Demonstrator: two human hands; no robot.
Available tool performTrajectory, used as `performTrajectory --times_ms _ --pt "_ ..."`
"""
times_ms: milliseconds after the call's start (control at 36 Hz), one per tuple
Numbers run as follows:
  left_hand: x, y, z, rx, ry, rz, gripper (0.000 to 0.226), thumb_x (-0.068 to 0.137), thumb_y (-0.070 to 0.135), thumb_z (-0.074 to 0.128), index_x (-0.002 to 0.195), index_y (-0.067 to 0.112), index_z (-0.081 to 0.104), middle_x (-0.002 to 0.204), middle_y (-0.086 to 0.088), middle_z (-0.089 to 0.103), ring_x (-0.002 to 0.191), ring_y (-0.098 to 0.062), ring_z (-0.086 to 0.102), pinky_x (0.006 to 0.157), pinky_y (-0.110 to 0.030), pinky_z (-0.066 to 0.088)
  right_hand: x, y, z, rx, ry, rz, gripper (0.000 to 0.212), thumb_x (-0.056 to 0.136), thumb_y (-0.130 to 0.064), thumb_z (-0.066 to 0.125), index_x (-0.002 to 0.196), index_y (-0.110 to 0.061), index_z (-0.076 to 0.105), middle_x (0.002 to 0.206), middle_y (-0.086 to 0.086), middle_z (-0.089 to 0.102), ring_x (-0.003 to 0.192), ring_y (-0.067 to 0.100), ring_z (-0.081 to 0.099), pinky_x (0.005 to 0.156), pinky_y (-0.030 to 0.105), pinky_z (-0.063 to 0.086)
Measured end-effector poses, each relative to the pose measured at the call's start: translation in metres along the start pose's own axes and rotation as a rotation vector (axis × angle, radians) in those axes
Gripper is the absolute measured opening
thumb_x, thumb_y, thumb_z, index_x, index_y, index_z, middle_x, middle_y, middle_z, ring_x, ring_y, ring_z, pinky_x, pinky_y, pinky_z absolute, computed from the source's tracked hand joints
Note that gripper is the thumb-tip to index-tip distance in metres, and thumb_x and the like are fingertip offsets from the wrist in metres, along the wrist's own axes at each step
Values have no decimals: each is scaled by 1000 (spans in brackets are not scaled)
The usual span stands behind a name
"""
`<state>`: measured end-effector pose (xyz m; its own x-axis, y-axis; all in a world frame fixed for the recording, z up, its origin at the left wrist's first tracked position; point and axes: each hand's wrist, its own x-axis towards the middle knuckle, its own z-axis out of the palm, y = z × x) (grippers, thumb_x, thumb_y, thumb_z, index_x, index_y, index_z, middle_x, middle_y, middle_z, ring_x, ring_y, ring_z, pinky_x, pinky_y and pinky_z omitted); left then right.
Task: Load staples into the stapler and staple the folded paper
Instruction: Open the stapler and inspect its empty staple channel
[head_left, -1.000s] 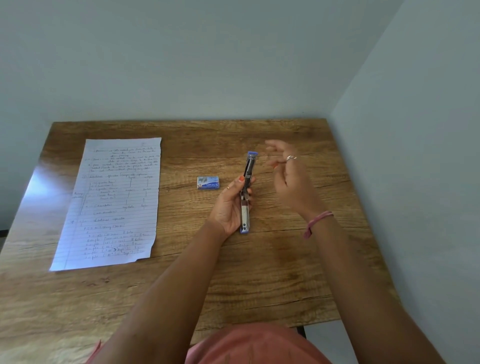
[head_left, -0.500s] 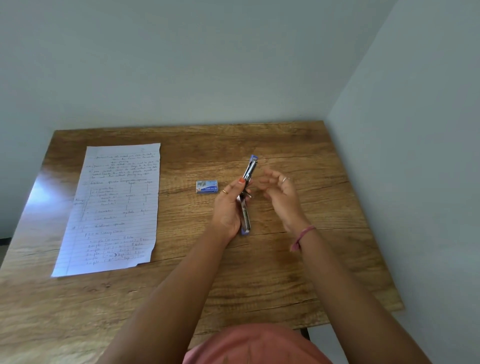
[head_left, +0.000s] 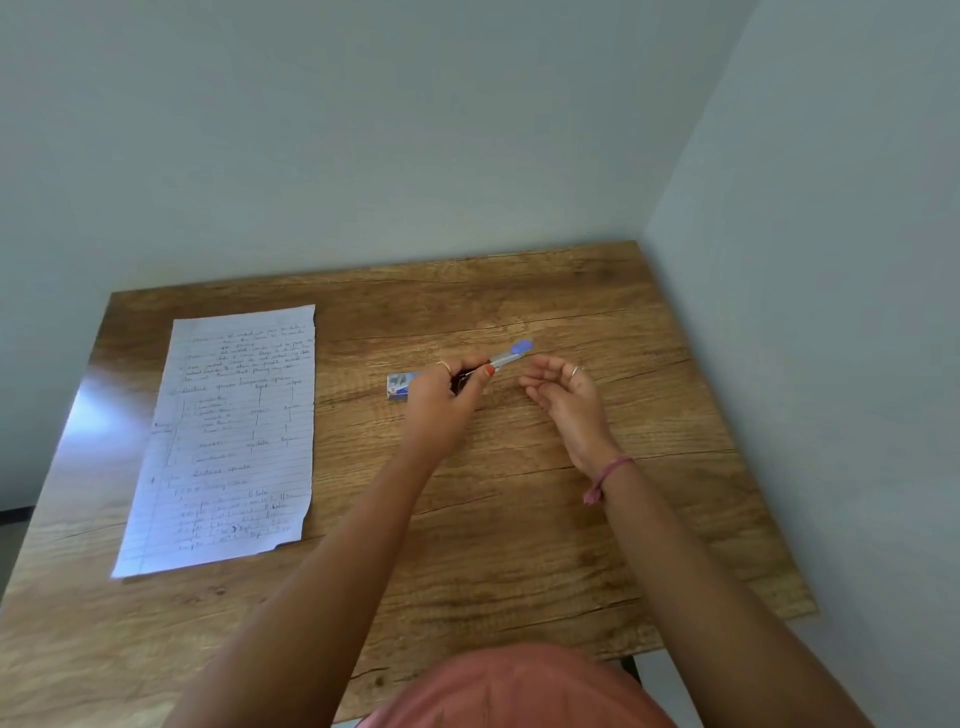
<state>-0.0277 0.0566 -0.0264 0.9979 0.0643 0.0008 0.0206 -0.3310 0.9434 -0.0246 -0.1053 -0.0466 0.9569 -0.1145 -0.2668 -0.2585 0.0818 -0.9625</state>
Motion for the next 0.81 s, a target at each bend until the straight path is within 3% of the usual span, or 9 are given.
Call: performTrajectory --times_ms 111,194,278,361,444,528,667,750,806 --pt "1 4 -3 111 -6 95 23 91 18 65 113 12 69 105 8 68 93 -2 62 79 -8 45 -1 -3 -1 -45 -15 2 37 94 8 42 106 -21 62 105 3 69 98 13 68 83 21 54" --pt "1 6 -8 221 -24 220 22 90 15 65 112 11 70 107 4 68 100 -11 60 87 -19 45 0 -12 -3 -192 -22 -45 38 95 4 41 106 -28 60 108 0 67 99 13 65 83 22 53" --pt "3 4 -14 326 -70 309 22 90 11 64 112 10 69 111 -4 70 106 -21 58 93 -32 45 1 -21 -6 -470 -43 -249 41 94 6 38 119 -20 57 118 -2 63 109 11 60 95 23 48" --pt "3 2 -18 359 -105 326 23 91 10 63 113 9 69 110 -6 69 107 -23 57 95 -36 46 -4 -27 -7 -618 -10 -477 53 90 8 40 137 -16 45 131 -1 55 118 5 51 97 9 38" --pt "4 1 -20 379 -109 345 23 91 9 63 113 9 69 107 -6 70 105 -24 57 92 -32 44 -7 -31 -9 -876 -100 -678 63 84 12 41 140 -17 46 141 7 48 131 19 43 110 26 31" --pt "5 -1 -22 422 -130 372 23 90 8 64 113 7 69 105 -7 71 104 -25 57 91 -29 40 -6 -28 -12 -1235 -287 -604 67 83 10 43 140 -25 50 153 2 35 143 23 24 113 47 17" --pt "11 -6 -30 508 -164 371 23 92 14 63 113 13 70 108 0 71 103 -22 59 90 -36 42 -11 -23 -9 -953 -126 -619 68 82 12 41 144 -19 41 147 2 42 137 20 36 114 46 28" --pt "15 -6 -32 563 -229 390 24 92 16 62 114 13 69 111 -2 71 105 -21 58 90 -29 38 -7 -18 -11 -1241 -276 -551 69 83 9 43 142 -27 44 153 -1 34 144 21 21 116 50 13" --pt "17 -7 -32 583 -271 403 24 92 16 63 114 12 69 113 -4 71 107 -22 59 93 -28 38 -7 -16 -11 -1261 -319 -496 69 84 8 43 142 -30 44 155 -3 31 145 20 17 115 48 8"
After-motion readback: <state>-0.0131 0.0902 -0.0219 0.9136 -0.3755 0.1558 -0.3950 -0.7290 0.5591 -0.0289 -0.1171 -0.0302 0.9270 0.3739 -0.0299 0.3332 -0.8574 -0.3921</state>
